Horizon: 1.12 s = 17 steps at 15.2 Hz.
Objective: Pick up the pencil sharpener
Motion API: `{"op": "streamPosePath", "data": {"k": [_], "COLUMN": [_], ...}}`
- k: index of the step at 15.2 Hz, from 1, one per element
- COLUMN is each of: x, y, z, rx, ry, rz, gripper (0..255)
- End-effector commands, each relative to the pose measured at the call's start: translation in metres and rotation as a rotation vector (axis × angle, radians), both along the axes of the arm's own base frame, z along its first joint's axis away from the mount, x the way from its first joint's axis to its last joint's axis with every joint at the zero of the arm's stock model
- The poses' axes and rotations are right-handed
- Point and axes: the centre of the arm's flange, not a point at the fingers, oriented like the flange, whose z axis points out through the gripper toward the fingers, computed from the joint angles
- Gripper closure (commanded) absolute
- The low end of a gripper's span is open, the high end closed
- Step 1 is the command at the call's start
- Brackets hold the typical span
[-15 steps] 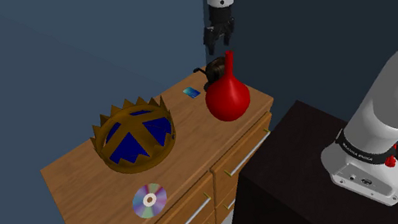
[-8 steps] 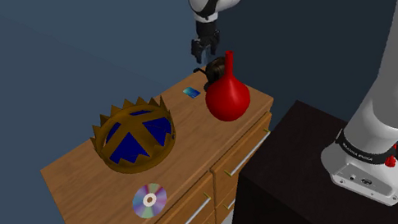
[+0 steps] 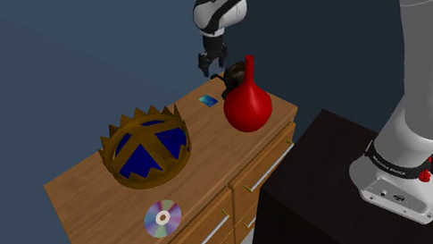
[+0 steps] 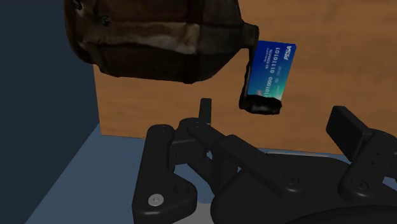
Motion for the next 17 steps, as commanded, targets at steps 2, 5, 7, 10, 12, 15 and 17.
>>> {"op": "streamPosePath", "data": {"k": [2,5,7,10,12,15,17], "x": [0.001,0.001,0.001,0.001,0.001,0.001,0.001], "y": [0.000,0.000,0.000,0.000,0.000,0.000,0.000], "z": [-0.016,-0.035,-0.035,-0.036,-0.036,-0.036,-0.035], "rx": [0.000,0.000,0.000,0.000,0.000,0.000,0.000], "ry": [-0.001,-0.001,-0.001,-0.001,-0.001,-0.001,-0.001], "rz": [0.000,0.000,0.000,0.000,0.000,0.000,0.000], "gripper": [0,0,0,255,255,255,255]}}
